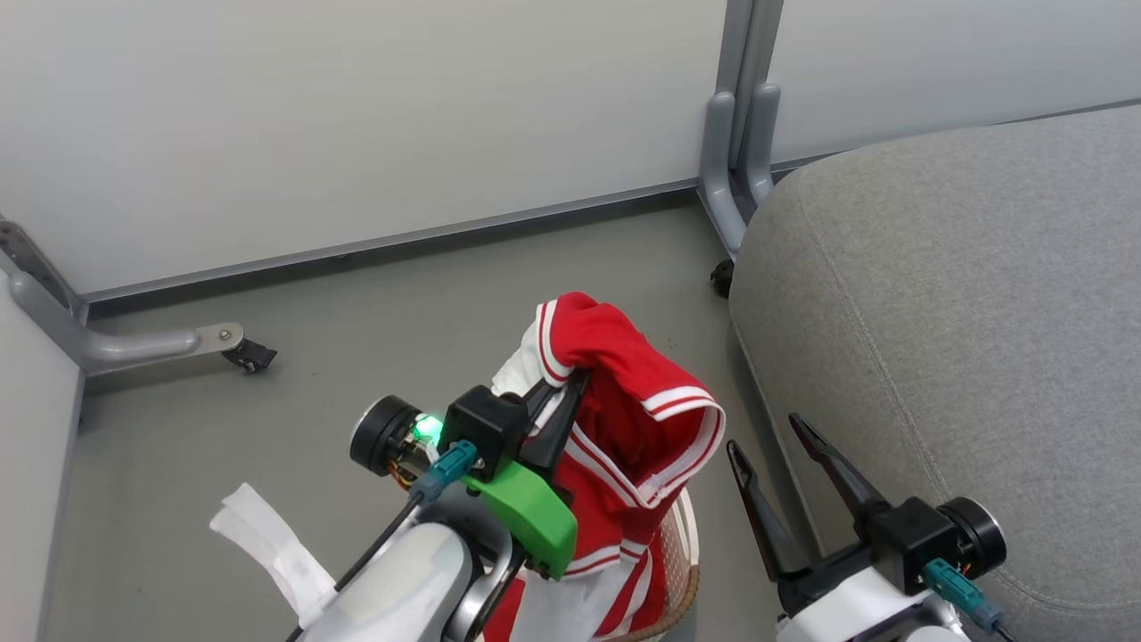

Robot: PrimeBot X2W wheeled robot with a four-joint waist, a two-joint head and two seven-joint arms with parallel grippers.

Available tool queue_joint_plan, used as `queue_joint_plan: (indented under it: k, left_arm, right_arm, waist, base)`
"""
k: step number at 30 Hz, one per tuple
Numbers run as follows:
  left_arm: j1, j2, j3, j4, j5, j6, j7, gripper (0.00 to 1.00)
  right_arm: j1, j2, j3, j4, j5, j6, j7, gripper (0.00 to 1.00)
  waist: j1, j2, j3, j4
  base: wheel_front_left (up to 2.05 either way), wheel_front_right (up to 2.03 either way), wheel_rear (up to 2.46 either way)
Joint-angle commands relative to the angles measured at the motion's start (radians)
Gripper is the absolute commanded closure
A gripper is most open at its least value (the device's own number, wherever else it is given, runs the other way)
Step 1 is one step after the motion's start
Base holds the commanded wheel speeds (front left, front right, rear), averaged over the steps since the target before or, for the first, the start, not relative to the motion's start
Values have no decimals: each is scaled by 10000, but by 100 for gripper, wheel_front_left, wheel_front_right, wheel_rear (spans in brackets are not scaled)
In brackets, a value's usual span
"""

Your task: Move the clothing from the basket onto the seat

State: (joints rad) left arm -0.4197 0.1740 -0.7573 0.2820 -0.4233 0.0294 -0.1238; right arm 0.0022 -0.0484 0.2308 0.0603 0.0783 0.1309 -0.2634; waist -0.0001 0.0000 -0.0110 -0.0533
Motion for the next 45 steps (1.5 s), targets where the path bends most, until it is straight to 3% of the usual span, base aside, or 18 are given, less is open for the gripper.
queue_joint_plan:
  k: [1,24,25,26,27,28,29,45]
  left_arm:
    - [137,18,-30,-256,-68,-36,56,100]
    - [191,-277,-1300,-2763,-269,-565,1297,100]
    - [198,-275,-1308,-2784,-271,-556,1297,100]
    - [211,-257,-1337,-2807,-285,-562,1330,100]
    - [232,-246,-1341,-2816,-320,-560,1353,100]
    - [279,-250,-1330,-2832,-391,-561,1359,100]
    - [290,-242,-1326,-2847,-398,-558,1371,100]
    - [491,-85,-1299,-2941,-625,-399,1397,100]
  right_arm:
    - [-148,-38,24,60,-27,-3,-22,0]
    - [-639,-101,583,717,67,-3,-22,0]
    - [-647,-107,597,720,69,-3,-22,5]
    - [-649,-127,651,749,73,-3,-22,57]
    - [-649,-134,673,755,78,-3,-22,78]
    - [-643,-143,690,752,83,-3,-22,95]
    - [-632,-149,701,755,94,-3,-22,100]
    - [-346,-215,687,687,301,-3,-22,100]
  waist:
    - [1,0,8,-1]
    - [1,0,294,-4]
    - [1,0,295,-7]
    - [1,0,294,-14]
    - [1,0,291,-19]
    - [1,0,286,-25]
    - [1,0,283,-27]
    - [1,0,232,86]
  base:
    - [0,0,0]
    - [0,0,0]
    - [0,0,0]
    - [0,0,0]
    - [0,0,0]
    - [0,0,0]
    - [0,0,0]
    - [0,0,0]
